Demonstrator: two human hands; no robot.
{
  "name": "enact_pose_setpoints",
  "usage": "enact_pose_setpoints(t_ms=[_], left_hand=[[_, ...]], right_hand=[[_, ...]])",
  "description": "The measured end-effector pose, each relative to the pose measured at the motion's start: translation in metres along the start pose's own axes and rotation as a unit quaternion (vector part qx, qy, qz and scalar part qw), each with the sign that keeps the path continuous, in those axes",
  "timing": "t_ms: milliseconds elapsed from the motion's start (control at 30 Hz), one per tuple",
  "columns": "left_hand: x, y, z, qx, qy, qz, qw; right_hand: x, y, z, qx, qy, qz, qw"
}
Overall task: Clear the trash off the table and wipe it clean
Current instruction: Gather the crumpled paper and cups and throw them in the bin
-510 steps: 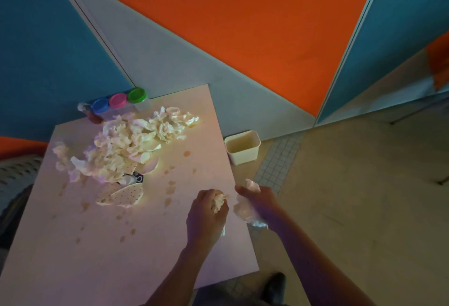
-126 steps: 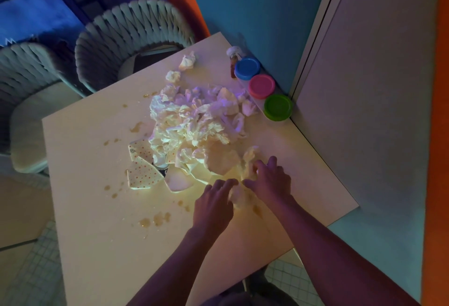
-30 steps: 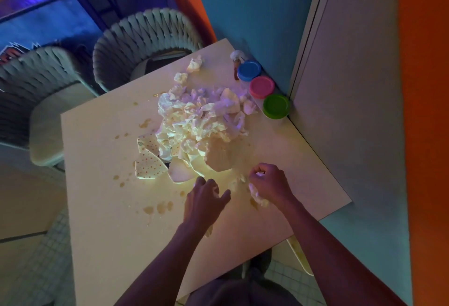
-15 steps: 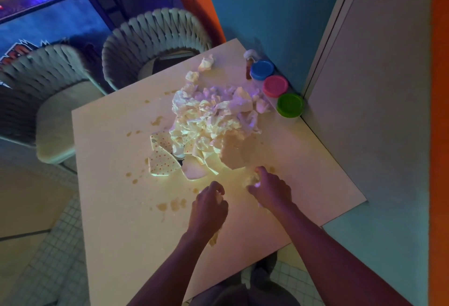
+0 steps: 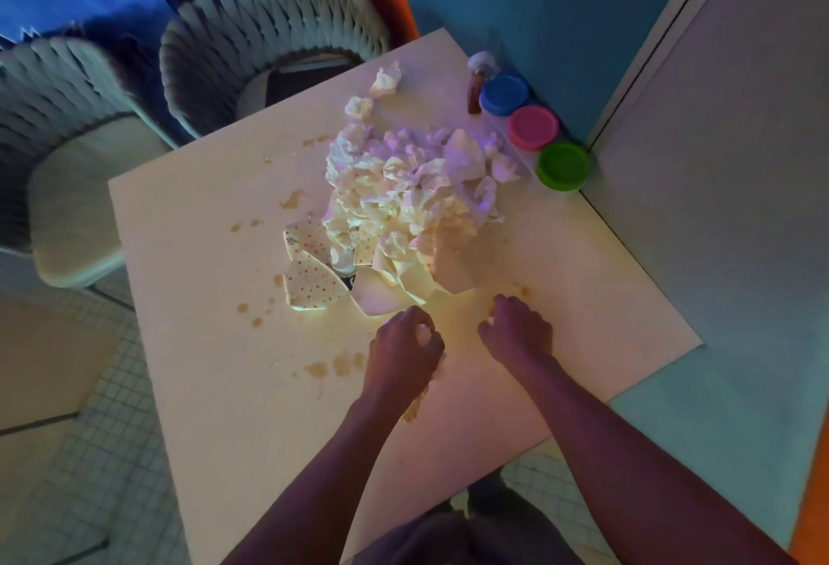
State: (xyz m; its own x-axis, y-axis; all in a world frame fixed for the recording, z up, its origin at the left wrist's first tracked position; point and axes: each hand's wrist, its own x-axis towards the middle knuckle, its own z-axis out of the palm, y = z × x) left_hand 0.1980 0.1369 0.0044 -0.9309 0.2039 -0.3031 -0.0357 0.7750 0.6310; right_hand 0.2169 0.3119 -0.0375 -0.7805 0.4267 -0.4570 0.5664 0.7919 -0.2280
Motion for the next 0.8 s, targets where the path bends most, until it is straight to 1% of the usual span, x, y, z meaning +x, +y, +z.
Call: enact_pose_setpoints(t_ms=[133, 233, 300, 433, 533, 633, 800], left_hand=[[0.003, -0.003, 0.009, -0.016, -0.019, 0.031, 0.999], [0.004, -0.005, 0.019, -0.017, -0.037, 0.069, 0.997], [0.004, -0.003, 0.026, -0.018, -0.054, 0.08, 0.995], [-0.003, 0.01, 0.042, -0.017, -0.087, 0.111, 0.99], [-0.013, 0.025, 0.057, -0.011, -0.121, 0.144, 0.982], [-0.028, 0.041, 0.076, 0.011, -0.153, 0.191, 0.969], [-0.066, 0.064, 0.107, 0.037, -0.181, 0.264, 0.947]], right_hand=[[-0.02, 0.006, -0.001, 0.097, -0.005, 0.057, 0.994], [-0.039, 0.018, -0.003, 0.184, 0.019, 0.105, 0.977], [-0.053, 0.028, -0.005, 0.228, 0.033, 0.135, 0.964], [-0.079, 0.051, -0.002, 0.286, 0.068, 0.175, 0.94], [-0.099, 0.071, 0.005, 0.303, 0.124, 0.199, 0.923], [-0.121, 0.093, 0.007, 0.342, 0.173, 0.257, 0.887], [-0.165, 0.143, 0.023, 0.418, 0.188, 0.327, 0.826]])
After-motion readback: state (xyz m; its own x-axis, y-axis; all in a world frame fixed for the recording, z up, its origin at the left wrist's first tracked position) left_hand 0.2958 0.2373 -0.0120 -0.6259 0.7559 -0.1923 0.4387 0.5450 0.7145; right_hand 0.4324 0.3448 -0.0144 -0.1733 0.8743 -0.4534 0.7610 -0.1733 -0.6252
